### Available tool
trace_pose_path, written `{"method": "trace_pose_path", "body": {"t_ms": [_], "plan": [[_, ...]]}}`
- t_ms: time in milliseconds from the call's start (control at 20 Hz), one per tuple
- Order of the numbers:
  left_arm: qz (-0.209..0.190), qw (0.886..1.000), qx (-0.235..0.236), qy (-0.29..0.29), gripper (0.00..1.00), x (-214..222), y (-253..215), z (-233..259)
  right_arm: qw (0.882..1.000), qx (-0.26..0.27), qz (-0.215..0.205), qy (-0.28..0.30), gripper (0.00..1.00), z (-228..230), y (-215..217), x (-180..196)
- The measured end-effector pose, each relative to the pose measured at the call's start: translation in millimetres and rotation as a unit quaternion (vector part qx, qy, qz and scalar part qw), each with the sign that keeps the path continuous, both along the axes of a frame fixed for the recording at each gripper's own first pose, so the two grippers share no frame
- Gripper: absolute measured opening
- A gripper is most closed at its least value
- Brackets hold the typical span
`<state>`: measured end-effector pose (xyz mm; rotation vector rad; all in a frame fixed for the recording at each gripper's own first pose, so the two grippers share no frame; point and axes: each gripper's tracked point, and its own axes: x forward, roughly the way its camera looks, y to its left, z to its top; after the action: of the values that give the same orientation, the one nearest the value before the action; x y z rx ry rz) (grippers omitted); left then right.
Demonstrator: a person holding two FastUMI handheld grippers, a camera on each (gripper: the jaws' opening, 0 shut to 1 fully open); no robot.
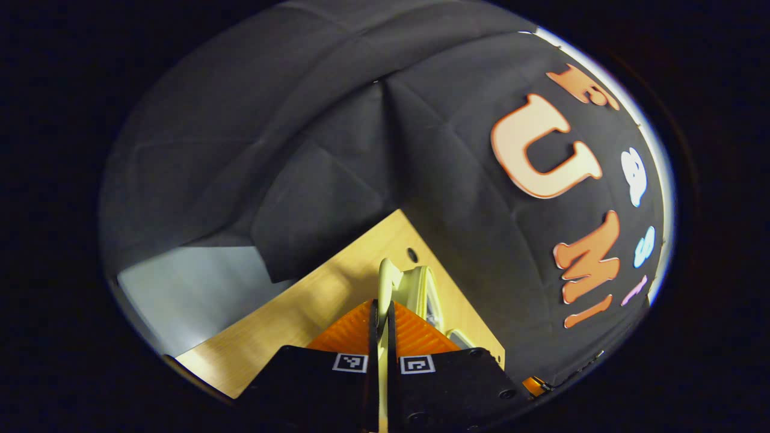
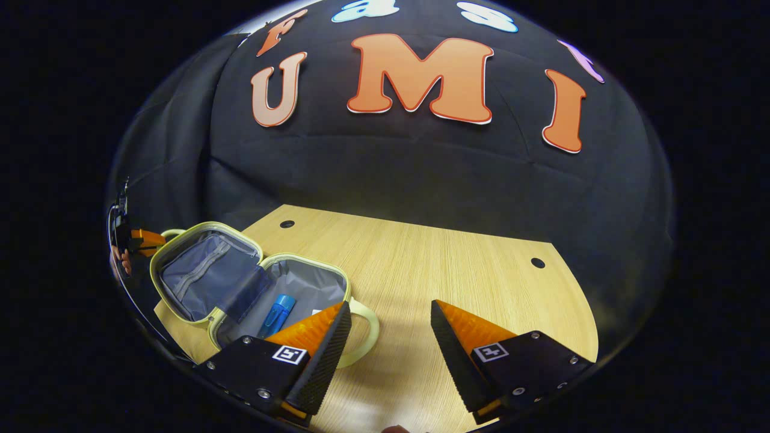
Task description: First open the suitcase, pack the skin care products into it, and then close the suitcase.
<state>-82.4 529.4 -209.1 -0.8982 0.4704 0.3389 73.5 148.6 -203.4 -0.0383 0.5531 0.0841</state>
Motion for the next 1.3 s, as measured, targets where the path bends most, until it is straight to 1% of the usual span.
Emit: {"method": "trace_pose_path", "body": {"t_ms": [200,350,450,500,550,650,850,900,950,1100,1300], "plan": [[-0.034,0.998,0.023,-0.039,0.06,19,-46,64,1.000,0.013,0.020,-0.019,0.86,12,1,2],[-0.055,0.996,0.033,-0.067,0.05,33,-88,106,0.999,0.011,0.032,-0.033,0.86,20,-8,1],[-0.074,0.993,0.043,-0.081,0.05,38,-122,125,0.998,0.014,0.037,-0.044,0.86,24,-15,-4],[-0.087,0.991,0.046,-0.086,0.03,43,-141,133,0.998,0.016,0.040,-0.048,0.86,26,-18,-5],[-0.098,0.990,0.053,-0.092,0.05,46,-159,141,0.998,0.017,0.043,-0.053,0.86,28,-21,-6],[-0.120,0.986,0.063,-0.100,0.05,54,-192,153,0.997,0.018,0.047,-0.060,0.86,30,-28,-8],[-0.157,0.979,0.059,-0.112,0.06,63,-258,165,0.996,0.023,0.050,-0.068,0.86,31,-44,-15],[-0.172,0.977,0.060,-0.109,0.03,65,-279,164,0.996,0.026,0.049,-0.069,0.86,31,-48,-17],[-0.187,0.974,0.063,-0.107,0.05,69,-297,164,0.996,0.029,0.046,-0.071,0.86,32,-54,-19],[-0.228,0.967,0.062,-0.097,0.05,81,-350,152,0.996,0.038,0.036,-0.070,0.86,30,-70,-23],[-0.274,0.959,0.033,-0.073,0.06,88,-418,125,0.996,0.052,0.018,-0.064,0.86,25,-90,-35]]}}
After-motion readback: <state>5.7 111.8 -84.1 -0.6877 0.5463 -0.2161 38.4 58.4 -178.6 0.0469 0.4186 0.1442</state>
